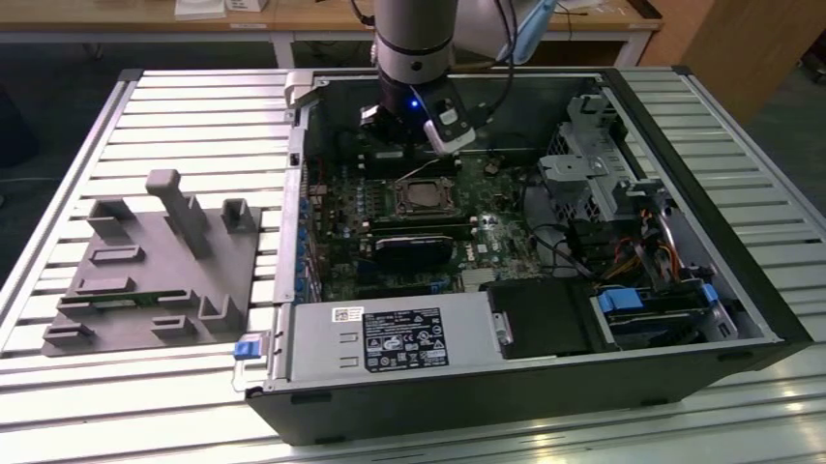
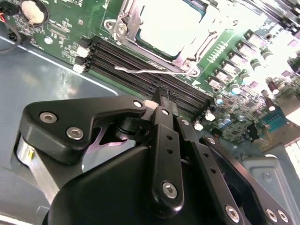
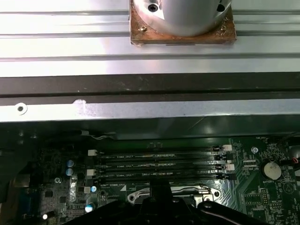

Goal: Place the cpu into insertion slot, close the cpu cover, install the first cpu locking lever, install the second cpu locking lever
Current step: 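Install the first cpu locking lever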

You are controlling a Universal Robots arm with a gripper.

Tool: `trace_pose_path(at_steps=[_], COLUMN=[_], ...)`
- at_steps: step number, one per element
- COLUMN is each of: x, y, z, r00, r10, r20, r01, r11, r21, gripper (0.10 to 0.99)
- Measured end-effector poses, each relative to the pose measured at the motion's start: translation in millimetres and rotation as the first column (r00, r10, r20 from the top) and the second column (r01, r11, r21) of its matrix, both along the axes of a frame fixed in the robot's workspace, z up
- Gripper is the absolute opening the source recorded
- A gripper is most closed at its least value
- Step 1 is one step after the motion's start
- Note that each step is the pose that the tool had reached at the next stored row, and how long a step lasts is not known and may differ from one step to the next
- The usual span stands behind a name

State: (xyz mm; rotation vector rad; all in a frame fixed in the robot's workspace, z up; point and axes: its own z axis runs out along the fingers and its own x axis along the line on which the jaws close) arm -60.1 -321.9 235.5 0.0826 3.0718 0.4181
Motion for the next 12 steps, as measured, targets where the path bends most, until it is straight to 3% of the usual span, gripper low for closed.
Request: trace_pose_path(at_steps=[3,7,12], x=[0.0,0.0,0.5], y=[0.0,0.0,0.0], z=[-3.2,-7.7,-12.5], r00=[0.9999,0.9997,0.9995], r10=[0.0,0.0,0.0], r20=[0.0122,0.0247,0.0318], r01=[0.0,0.0,0.0], r11=[1.0,1.0,1.0], r21=[0.0,0.0,-0.001], gripper=[0.106,0.106,0.106])
